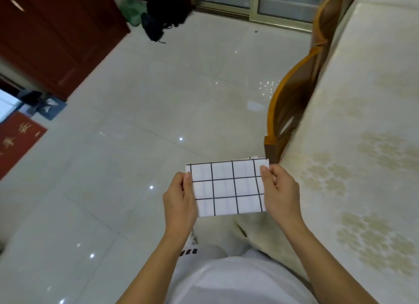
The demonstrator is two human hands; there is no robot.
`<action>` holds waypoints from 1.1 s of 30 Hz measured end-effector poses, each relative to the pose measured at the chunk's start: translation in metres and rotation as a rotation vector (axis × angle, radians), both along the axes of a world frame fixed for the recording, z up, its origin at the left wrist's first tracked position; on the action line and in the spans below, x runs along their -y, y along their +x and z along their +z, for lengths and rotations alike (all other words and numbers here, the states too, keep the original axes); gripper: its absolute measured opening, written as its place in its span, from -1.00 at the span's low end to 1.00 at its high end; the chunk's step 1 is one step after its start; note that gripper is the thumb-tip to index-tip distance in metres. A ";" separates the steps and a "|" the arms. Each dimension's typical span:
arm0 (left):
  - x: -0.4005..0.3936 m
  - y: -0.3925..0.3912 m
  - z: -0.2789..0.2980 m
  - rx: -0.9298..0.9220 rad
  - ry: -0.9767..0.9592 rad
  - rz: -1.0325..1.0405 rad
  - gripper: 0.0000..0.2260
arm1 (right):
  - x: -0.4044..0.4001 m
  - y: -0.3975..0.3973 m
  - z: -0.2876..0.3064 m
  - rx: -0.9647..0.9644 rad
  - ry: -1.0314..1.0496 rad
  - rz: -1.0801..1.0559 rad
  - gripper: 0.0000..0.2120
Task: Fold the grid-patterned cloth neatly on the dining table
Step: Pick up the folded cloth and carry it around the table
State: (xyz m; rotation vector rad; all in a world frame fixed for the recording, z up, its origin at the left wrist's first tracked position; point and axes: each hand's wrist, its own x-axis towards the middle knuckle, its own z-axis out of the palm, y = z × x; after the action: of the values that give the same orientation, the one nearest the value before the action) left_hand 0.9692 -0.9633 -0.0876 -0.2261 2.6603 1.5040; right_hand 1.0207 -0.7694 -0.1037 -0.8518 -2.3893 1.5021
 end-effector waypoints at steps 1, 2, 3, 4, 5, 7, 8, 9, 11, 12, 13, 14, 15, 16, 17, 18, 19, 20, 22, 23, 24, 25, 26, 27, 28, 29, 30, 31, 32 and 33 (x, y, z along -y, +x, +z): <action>0.011 -0.007 0.000 -0.007 0.000 0.002 -0.66 | 0.011 -0.008 0.001 -0.001 -0.004 0.007 -0.70; 0.023 -0.014 0.000 -0.011 -0.001 0.004 -0.66 | 0.022 -0.017 0.001 -0.003 -0.008 0.010 -0.69; 0.035 -0.022 0.001 -0.015 0.002 0.008 -0.66 | 0.034 -0.025 0.002 -0.010 -0.013 0.012 -0.68; 0.048 -0.031 0.002 -0.018 0.004 0.013 -0.66 | 0.048 -0.035 0.003 -0.018 -0.020 0.011 -0.67; 0.061 -0.040 0.003 -0.020 0.004 0.014 -0.66 | 0.061 -0.044 0.005 -0.022 -0.021 0.011 -0.66; 0.085 -0.060 0.006 -0.028 -0.008 0.008 -0.67 | 0.086 -0.061 0.007 -0.019 0.002 0.006 -0.68; 0.097 -0.070 0.006 -0.033 -0.013 0.003 -0.67 | 0.099 -0.070 0.006 -0.017 0.012 -0.001 -0.69; 0.109 -0.080 0.006 -0.035 -0.012 -0.004 -0.67 | 0.110 -0.079 0.006 -0.015 0.019 -0.008 -0.69; 0.131 -0.102 0.006 -0.028 0.001 -0.021 -0.67 | 0.133 -0.097 0.005 -0.012 0.037 -0.017 -0.69; 0.141 -0.112 0.005 -0.026 0.008 -0.031 -0.67 | 0.143 -0.106 0.004 -0.008 0.039 -0.024 -0.69; 0.151 -0.122 0.005 -0.025 0.015 -0.043 -0.67 | 0.153 -0.113 0.003 -0.003 0.035 -0.032 -0.69; 0.161 -0.131 0.005 -0.026 0.022 -0.055 -0.67 | 0.163 -0.121 0.003 0.000 0.032 -0.040 -0.69; 0.169 -0.140 0.005 -0.024 0.027 -0.068 -0.67 | 0.172 -0.127 0.004 -0.001 0.034 -0.046 -0.69; 0.177 -0.149 0.005 -0.020 0.034 -0.080 -0.67 | 0.180 -0.134 0.007 -0.005 0.041 -0.051 -0.69; 0.184 -0.157 0.006 -0.017 0.037 -0.091 -0.67 | 0.188 -0.140 0.009 -0.007 0.044 -0.056 -0.68; 0.190 -0.165 0.005 -0.017 0.037 -0.100 -0.66 | 0.195 -0.145 0.011 -0.008 0.039 -0.064 -0.67; 0.194 -0.171 0.005 -0.018 0.036 -0.108 -0.66 | 0.200 -0.149 0.012 -0.009 0.027 -0.072 -0.66; 0.198 -0.177 0.005 -0.017 0.038 -0.116 -0.66 | 0.204 -0.153 0.013 -0.007 0.018 -0.078 -0.66; 0.200 -0.188 0.003 -0.012 0.043 -0.130 -0.66 | 0.207 -0.162 0.012 0.008 0.026 -0.084 -0.66; 0.200 -0.193 0.002 -0.010 0.043 -0.137 -0.66 | 0.206 -0.167 0.011 0.013 0.030 -0.089 -0.66; 0.199 -0.199 0.001 -0.005 0.045 -0.143 -0.66 | 0.205 -0.171 0.010 0.015 0.029 -0.098 -0.66; 0.197 -0.205 0.000 0.003 0.046 -0.150 -0.66 | 0.203 -0.175 0.009 0.014 0.027 -0.108 -0.65; 0.193 -0.211 -0.001 0.013 0.046 -0.159 -0.66 | 0.201 -0.179 0.008 0.015 0.028 -0.120 -0.65; 0.190 -0.217 -0.002 0.023 0.042 -0.168 -0.66 | 0.198 -0.184 0.008 0.018 0.027 -0.130 -0.65; 0.185 -0.224 -0.003 0.031 0.036 -0.178 -0.66 | 0.195 -0.189 0.008 0.026 0.025 -0.141 -0.66; 0.180 -0.232 -0.002 0.035 0.031 -0.188 -0.66 | 0.192 -0.194 0.007 0.037 0.021 -0.151 -0.68; 0.174 -0.240 -0.002 0.036 0.031 -0.199 -0.66 | 0.187 -0.201 0.008 0.045 0.018 -0.159 -0.69; 0.168 -0.249 -0.002 0.035 0.032 -0.208 -0.66 | 0.182 -0.209 0.008 0.047 0.015 -0.168 -0.70; 0.160 -0.258 -0.002 0.032 0.031 -0.214 -0.66 | 0.176 -0.216 0.008 0.043 0.014 -0.176 -0.71; 0.153 -0.268 -0.003 0.027 0.030 -0.219 -0.66 | 0.169 -0.225 0.008 0.037 0.015 -0.181 -0.72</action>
State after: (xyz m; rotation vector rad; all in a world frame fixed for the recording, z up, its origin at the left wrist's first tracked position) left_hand 0.7015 -1.1162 -0.0906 0.0460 2.5414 1.4598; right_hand 0.7959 -0.9380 -0.0958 -1.0694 -2.2749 1.4097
